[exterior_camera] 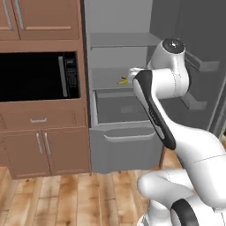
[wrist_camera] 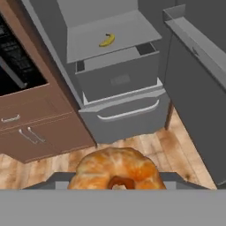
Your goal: Pick the tangerine and banana from the fridge and place them inside the tupperware on the counter.
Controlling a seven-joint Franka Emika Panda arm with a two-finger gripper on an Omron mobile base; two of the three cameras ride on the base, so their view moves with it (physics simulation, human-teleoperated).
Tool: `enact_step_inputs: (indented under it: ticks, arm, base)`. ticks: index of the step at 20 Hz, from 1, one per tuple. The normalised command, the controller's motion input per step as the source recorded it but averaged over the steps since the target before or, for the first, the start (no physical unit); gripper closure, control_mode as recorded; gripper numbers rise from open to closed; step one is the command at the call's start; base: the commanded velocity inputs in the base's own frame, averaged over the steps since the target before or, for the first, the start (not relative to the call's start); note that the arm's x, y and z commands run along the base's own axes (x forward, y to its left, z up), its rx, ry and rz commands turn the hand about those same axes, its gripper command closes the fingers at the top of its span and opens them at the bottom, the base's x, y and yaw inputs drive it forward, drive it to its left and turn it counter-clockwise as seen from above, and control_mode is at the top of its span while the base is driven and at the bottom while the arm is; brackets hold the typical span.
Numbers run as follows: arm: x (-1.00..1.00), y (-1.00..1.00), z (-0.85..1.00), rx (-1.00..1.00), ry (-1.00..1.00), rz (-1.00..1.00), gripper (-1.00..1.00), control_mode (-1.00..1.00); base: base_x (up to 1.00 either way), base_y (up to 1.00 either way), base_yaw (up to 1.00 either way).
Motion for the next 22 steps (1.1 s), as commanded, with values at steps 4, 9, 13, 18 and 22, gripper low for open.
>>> enact_step_inputs:
  ticks: [4, 9, 13, 18, 22]
  arm:
    - [0.00, 0.00, 0.00, 0.00, 0.00, 0.00, 1.00, 1.00]
    - [0.00, 0.00, 0.00, 0.00, 0.00, 0.00, 1.00, 1.00]
    - [0.00, 0.00, 0.00, 0.00, 0.00, 0.00, 1.00, 1.00]
    - [0.00, 0.00, 0.00, 0.00, 0.00, 0.00, 1.00, 1.00]
    - [0.00, 0.00, 0.00, 0.00, 0.00, 0.00, 1.00, 1.00]
  base:
    - [-0.25, 0.01, 0.48]
    - [0.03, 0.35, 0.46]
    - [0.58, 0.74, 0.31]
    - [0.98, 0.86, 0.17]
    - [1.00, 0.58, 0.09]
